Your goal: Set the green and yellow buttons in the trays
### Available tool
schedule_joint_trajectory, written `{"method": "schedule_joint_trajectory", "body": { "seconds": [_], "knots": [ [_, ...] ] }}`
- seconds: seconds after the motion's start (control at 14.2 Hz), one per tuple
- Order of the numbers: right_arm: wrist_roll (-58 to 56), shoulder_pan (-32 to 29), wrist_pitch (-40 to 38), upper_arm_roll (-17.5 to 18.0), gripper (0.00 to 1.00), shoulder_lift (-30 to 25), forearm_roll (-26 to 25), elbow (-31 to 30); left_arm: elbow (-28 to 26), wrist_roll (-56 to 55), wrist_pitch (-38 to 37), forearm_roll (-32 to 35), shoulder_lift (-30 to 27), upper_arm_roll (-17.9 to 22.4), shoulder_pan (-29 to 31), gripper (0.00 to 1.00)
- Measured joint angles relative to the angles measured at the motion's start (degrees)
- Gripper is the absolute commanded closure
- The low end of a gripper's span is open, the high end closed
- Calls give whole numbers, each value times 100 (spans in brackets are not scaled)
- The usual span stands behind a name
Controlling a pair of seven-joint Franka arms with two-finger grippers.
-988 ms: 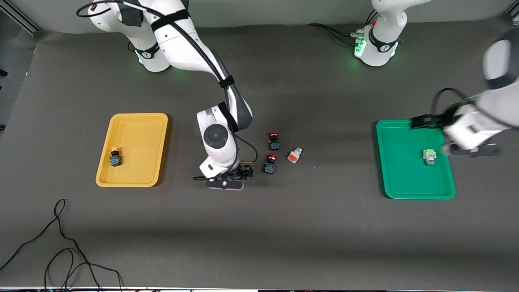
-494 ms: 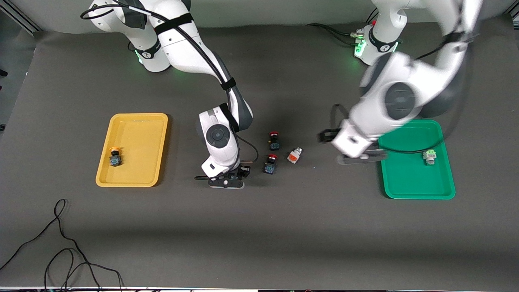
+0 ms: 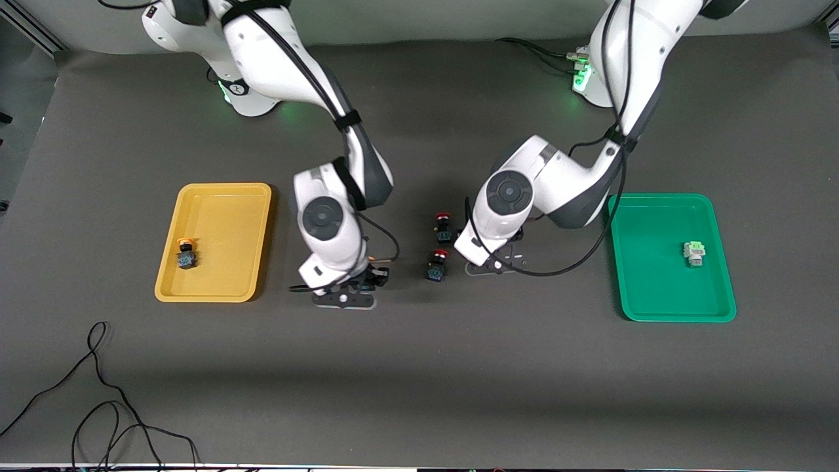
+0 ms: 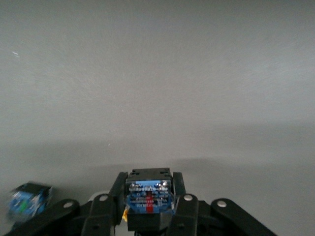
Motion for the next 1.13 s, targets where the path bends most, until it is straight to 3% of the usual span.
{"method": "schedule_joint_trajectory", "body": {
  "seconds": [0.35,0.78,0.85,0.92,0.99,1.13],
  "knots": [
    [-1271,-129,-1040,-593,68,-684,-11,-79,-340,1065,1003,430,317,2,-121,1],
    [-4115,-245,-1203,-2172,68,-1235,-14,-1277,-910,1608,1660,478,316,43,-121,4],
    [-4451,-256,-1178,-2398,68,-1358,-14,-1572,-936,1609,1662,479,316,44,-121,30],
    [-4723,-262,-1078,-2575,68,-1477,-14,-1883,-948,1609,1664,480,315,45,-119,79],
    [-4978,-270,-839,-2691,68,-1597,-13,-2251,-951,1609,1668,481,314,47,-118,100],
    [-5332,-280,42,-2746,68,-1777,46,-3114,-951,1591,1674,480,298,48,-111,100]
  ]
}}
